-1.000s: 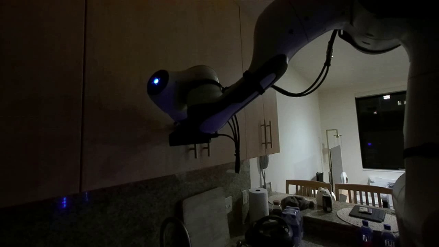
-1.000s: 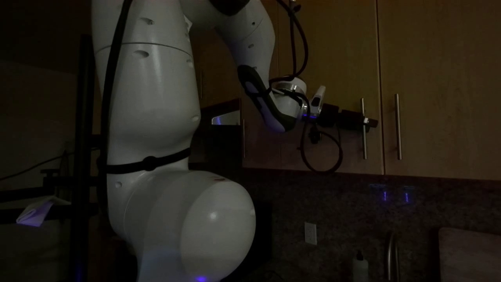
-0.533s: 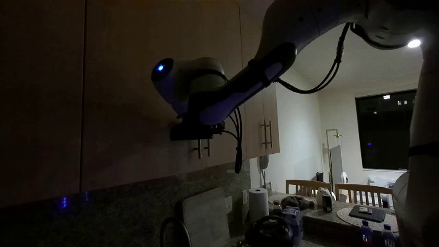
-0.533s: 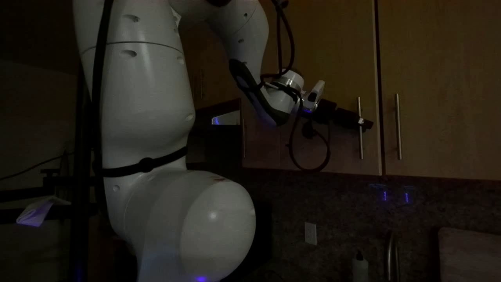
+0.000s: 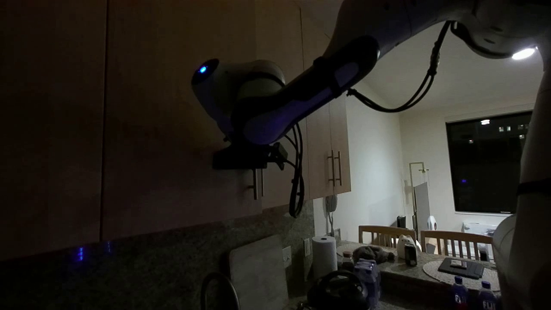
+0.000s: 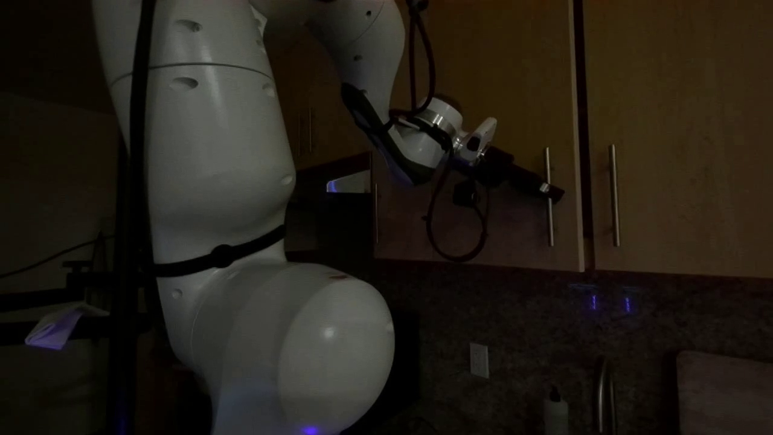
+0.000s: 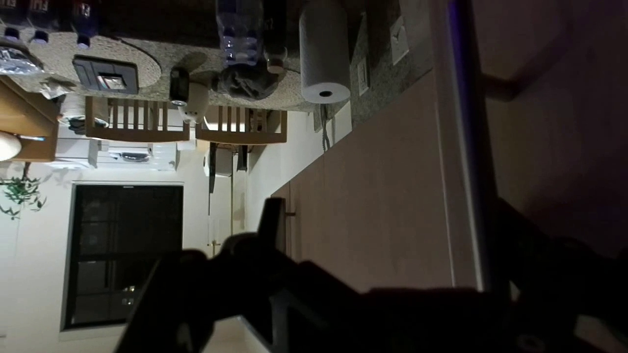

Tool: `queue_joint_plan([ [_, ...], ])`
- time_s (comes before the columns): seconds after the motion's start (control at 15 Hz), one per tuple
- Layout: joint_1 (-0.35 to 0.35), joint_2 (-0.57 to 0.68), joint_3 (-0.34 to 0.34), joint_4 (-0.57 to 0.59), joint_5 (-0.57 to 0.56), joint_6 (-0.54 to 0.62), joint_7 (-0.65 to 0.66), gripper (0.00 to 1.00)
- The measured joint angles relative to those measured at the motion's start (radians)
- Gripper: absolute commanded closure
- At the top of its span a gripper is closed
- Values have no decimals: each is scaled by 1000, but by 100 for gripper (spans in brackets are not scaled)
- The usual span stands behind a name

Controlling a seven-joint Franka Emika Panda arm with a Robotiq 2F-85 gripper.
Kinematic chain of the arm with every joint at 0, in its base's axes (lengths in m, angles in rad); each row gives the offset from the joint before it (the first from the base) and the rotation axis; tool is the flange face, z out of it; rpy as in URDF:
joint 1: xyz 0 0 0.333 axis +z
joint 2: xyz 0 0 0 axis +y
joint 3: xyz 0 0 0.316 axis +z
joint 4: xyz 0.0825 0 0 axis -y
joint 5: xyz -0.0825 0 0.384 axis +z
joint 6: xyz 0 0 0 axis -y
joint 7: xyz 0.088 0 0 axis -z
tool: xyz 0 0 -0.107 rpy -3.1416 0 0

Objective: Open the cabinet door on the right of the hood of the stove

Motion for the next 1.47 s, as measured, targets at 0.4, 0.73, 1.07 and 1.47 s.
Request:
queue_joint_plan([
  [0.4, 0, -13, 25, 0, 35, -67, 4, 0],
  [0.73, 0, -14, 43, 1, 36, -108, 14, 0],
  [1.07, 1, -18, 70, 4, 55, -172, 42, 0],
  [1.47, 12, -31, 110, 4, 99, -282, 97, 0],
])
